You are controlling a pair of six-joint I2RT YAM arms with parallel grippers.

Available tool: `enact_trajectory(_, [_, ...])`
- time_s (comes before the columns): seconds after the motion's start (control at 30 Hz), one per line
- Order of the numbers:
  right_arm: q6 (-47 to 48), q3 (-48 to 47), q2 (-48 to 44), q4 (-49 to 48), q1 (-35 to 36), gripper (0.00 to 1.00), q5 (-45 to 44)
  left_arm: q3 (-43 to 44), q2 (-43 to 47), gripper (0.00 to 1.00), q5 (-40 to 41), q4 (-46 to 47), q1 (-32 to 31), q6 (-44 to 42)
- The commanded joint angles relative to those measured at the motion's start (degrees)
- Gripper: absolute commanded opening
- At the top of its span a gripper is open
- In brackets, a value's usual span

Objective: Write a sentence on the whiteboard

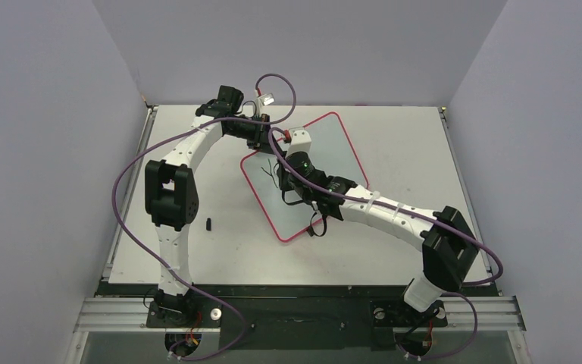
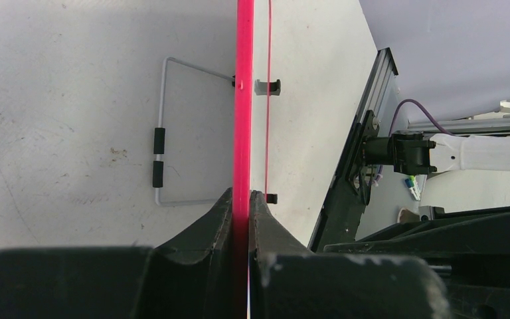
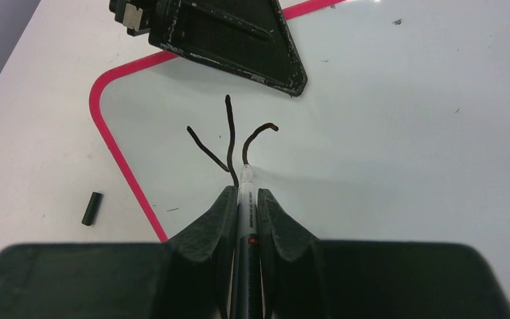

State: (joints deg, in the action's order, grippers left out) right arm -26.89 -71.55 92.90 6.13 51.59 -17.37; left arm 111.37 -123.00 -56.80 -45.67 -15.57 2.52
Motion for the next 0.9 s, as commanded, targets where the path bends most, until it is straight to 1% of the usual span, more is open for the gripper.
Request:
enact_trajectory(0.0, [-0.88,2.46,-1.5,1.25,0.13,0.0,-1.73,2.76,2.36,0.0,4.38,-0.32,-1.48,-2.88])
enact_trajectory(0.23, [-0.68,2.49,-1.8,1.82,-1.32,0.0,-2.98,2.54,2.67,0.0,3.69,-0.38,-1.53,-3.37])
enact_trajectory(0.57, [1.19,-4.24,1.03,4.12,-3.28,0.0,-3.2,2.23,3.03,0.0,3.97,-0.9,-1.54,-3.94])
enact_trajectory(0.87, [1.6,-8.18,3.07,4.11,-2.77,0.0,-0.79,2.2,3.15,0.0,3.93,-0.94,-1.58,-4.09])
